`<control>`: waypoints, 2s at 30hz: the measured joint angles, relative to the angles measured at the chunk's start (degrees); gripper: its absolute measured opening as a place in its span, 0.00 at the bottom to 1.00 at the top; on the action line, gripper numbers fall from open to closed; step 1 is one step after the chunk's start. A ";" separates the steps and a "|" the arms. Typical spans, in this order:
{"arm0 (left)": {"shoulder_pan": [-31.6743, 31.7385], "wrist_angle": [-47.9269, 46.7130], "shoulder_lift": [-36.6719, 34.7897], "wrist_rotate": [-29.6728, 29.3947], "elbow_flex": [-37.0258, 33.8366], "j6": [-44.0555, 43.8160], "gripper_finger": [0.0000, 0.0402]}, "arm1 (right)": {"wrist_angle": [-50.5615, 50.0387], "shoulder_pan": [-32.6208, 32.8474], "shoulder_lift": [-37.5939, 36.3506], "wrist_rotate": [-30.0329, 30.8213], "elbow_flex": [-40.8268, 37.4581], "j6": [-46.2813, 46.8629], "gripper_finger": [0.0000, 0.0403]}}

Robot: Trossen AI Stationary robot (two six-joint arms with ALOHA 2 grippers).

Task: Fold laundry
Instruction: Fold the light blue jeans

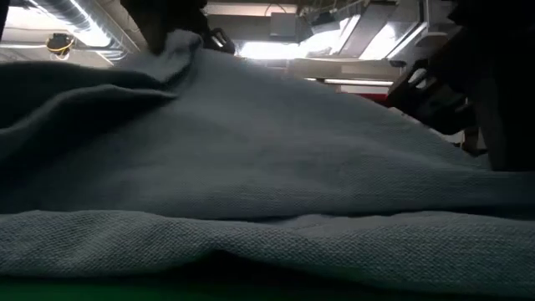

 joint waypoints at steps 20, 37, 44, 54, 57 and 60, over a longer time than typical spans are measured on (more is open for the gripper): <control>0.07 -6.09 -0.02 5.24 0.00 0.08 0.01 | 3.38 0.17 -3.17 -1.77 0.00 -0.70 0.15; -0.68 -5.89 -0.02 -2.22 0.00 0.04 0.01 | -11.64 2.67 -0.72 7.62 0.02 4.04 0.15; -2.70 -5.89 -0.02 -16.27 0.00 -0.40 0.02 | -12.30 2.51 2.08 2.10 0.34 7.32 0.15; -2.78 -6.13 -0.02 -18.22 0.00 -0.44 0.23 | -15.13 2.56 2.23 -4.50 0.28 11.86 0.15; -2.71 -6.07 -0.02 -18.20 0.00 -0.12 0.27 | -15.97 2.58 2.25 -6.24 0.22 12.33 0.15; -2.69 -6.17 -0.02 -18.20 0.00 0.02 0.28 | -15.97 2.60 1.63 -5.93 0.12 12.37 0.15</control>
